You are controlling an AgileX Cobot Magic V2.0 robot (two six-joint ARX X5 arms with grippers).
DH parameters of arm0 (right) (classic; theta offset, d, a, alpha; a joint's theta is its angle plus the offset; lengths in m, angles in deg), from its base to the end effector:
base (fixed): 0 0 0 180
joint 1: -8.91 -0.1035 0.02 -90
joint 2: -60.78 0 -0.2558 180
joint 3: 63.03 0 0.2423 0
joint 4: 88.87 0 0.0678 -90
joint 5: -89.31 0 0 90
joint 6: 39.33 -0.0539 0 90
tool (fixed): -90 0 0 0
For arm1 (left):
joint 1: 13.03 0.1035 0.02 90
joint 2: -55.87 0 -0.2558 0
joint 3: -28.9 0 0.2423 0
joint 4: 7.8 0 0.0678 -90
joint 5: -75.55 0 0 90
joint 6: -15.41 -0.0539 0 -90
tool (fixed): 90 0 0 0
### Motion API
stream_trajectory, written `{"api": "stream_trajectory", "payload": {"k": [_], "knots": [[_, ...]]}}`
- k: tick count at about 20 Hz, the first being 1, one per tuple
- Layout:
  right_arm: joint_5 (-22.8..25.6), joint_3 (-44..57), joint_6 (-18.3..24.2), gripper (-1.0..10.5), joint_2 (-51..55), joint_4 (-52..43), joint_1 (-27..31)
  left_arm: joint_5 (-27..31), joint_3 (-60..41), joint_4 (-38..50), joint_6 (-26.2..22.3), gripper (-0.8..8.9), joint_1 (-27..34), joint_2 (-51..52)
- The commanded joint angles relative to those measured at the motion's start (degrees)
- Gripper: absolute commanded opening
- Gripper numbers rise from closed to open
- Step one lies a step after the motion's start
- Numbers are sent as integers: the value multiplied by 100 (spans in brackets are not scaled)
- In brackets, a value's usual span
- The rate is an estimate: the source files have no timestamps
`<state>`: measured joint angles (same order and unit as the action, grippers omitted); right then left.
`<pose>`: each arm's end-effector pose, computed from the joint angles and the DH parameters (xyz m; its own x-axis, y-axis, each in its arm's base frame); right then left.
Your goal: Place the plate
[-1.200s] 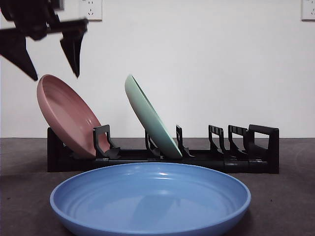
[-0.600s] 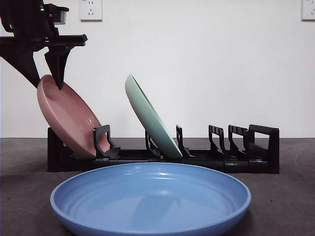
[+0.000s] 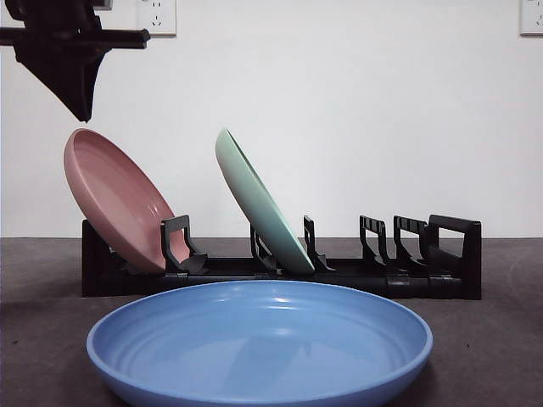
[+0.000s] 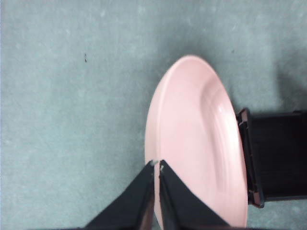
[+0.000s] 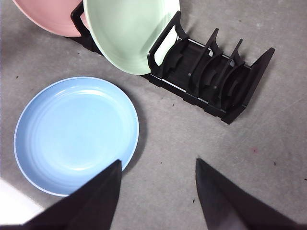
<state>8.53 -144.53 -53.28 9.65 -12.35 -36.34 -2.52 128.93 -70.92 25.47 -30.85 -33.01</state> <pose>0.1134 0.1021 0.3379 0.5952 0.3728 -0.7118 -0.4821 0.8744 0.0549 0.3147 -0.0895 0.3112 0.6371 0.0123 -0.7707 0.0444 0.9976 0.0527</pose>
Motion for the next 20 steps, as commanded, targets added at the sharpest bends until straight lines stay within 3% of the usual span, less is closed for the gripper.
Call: {"api": "stream_trajectory", "payload": {"k": [1,2,3,4,5,6,16,20], "knots": [[28,-94,-61,244,-46,-35,-35,37,223,-111,-66,8,-26,-48],[28,-94,-59,244,-46,-35,-35,37,227,-151,-85,19,-26,-48],[31,-94,-59,244,-46,-35,-35,35,227,-195,-83,86,-26,-48],[31,-94,-55,244,-46,-35,-35,31,227,-258,-83,233,-26,-50],[31,-94,-50,244,-46,-37,-35,31,227,-286,-81,319,-26,-50],[31,-94,-39,244,-46,-37,-35,28,227,-267,-79,331,-26,-50],[31,-94,-42,244,-46,-37,-35,24,227,-120,-11,298,-26,-433],[31,-94,-42,244,-46,-37,-35,24,227,-140,-13,131,-26,-566]]}}
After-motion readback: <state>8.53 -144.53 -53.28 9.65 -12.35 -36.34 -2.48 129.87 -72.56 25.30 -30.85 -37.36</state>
